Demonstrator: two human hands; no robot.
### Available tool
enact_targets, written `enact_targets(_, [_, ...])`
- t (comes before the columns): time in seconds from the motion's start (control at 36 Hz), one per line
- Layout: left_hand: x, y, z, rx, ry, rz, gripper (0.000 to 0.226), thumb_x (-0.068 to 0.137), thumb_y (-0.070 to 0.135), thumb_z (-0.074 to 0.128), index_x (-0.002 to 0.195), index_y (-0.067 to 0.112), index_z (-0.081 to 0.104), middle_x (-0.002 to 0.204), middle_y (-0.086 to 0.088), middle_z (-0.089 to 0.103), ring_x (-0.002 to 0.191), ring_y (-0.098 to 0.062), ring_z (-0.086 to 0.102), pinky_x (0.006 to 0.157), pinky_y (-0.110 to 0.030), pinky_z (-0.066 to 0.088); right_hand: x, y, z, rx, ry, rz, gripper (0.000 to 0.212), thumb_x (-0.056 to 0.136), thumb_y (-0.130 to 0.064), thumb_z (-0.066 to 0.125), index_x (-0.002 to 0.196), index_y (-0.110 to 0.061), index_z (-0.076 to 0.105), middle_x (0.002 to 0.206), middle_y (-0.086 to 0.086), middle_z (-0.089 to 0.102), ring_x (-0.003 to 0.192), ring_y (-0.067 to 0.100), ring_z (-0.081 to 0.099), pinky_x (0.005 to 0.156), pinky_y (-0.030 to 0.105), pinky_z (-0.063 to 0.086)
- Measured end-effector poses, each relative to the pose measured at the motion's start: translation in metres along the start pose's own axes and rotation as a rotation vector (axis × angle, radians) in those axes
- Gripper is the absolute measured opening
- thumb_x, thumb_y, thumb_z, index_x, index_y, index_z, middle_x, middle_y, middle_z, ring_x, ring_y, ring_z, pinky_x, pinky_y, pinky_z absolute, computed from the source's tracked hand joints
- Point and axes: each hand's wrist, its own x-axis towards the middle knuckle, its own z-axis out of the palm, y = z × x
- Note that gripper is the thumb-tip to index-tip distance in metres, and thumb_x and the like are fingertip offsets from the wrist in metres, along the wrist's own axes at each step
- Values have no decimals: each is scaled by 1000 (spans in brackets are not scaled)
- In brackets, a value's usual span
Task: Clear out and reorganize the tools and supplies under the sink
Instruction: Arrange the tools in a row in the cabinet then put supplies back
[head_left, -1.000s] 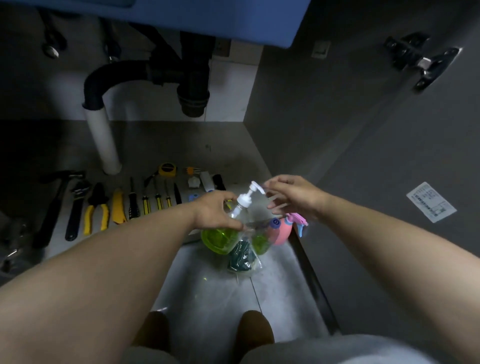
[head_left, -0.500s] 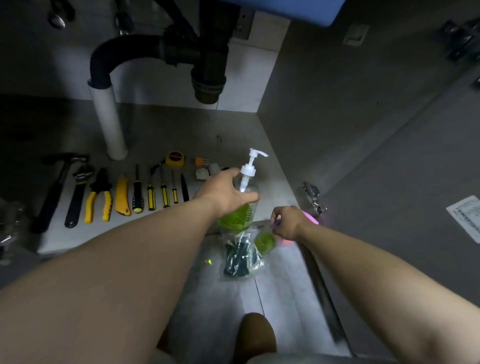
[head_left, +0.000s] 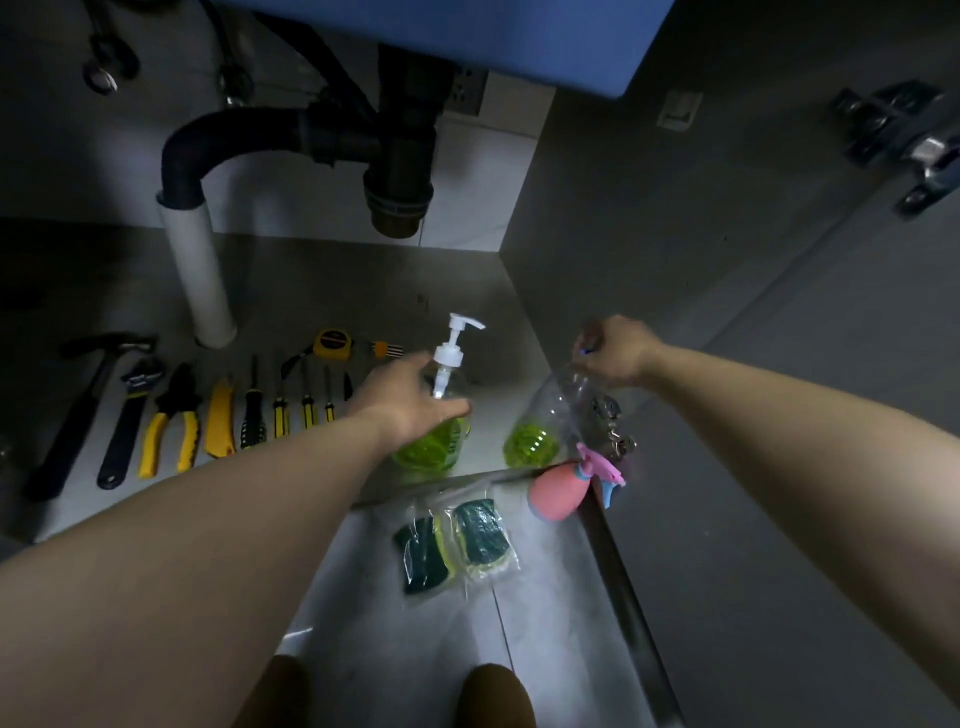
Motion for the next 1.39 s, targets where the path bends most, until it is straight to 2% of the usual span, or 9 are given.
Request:
enact_targets(0.14, [20,-11,8,-62,33,-9,62,64,67,80,119,47,59,92,20,57,97,-17,60,81,-31,49,31,11,1,-14,73,1,17,79,-27,75,93,-18,72,100,8,73,97,28,68,75,24,45])
enact_targets(0.28, [32,-11,26,-148,67,-3,65,62,66,79,121,48,59,119,7,62,107,-22,62,94,-36,53,60,17,19,-3,165,34,17,83,-14,69,99,-14,74,109,21,70,105,37,67,83,32,52])
enact_targets(0.42, [39,-5,34,-145,94,29,70,68,63,81,129,40,58,101,10,60,94,-18,59,83,-33,52,84,11,33,-3,220,69,28,91,-29,68,113,-12,70,119,25,61,112,40,61,98,39,52])
enact_targets(0.56, [46,-8,41,-176,109,20,63,68,62,81,124,41,60,88,24,49,91,-16,57,87,-35,52,106,6,43,-15,265,96,27,91,-15,58,117,-15,67,129,24,48,105,46,62,97,43,53])
enact_targets(0.64, [49,-10,44,-214,90,43,60,69,60,80,122,40,61,97,19,60,90,-10,58,81,-31,49,118,5,48,-22,289,113,30,91,-10,56,119,-16,65,133,23,41,104,47,62,99,43,51])
enact_targets(0.72, [51,-9,44,-225,71,47,66,64,65,75,123,40,61,112,11,65,100,-16,63,90,-38,54,126,5,50,-27,319,124,33,91,-6,53,120,-16,65,134,21,40,103,46,62,98,41,51])
enact_targets(1.0, [49,-8,45,-229,73,36,65,72,58,81,130,38,59,119,6,66,107,-19,63,94,-42,54,124,7,44,-107,317,91,37,88,2,52,121,-9,63,133,23,36,106,48,59,100,45,51])
enact_targets(1.31, [51,-8,48,-195,33,79,66,68,59,81,127,40,59,119,9,68,109,-18,65,95,-41,55,112,5,45,-41,275,28,45,94,-14,52,138,-21,52,139,20,36,110,43,60,98,39,50])
enact_targets(1.39, [52,-5,47,-136,19,83,66,68,62,79,128,44,56,123,9,66,114,-18,63,96,-41,54,98,-8,37,163,339,-98,25,96,-24,55,118,-19,64,120,15,58,98,35,64,89,34,51])
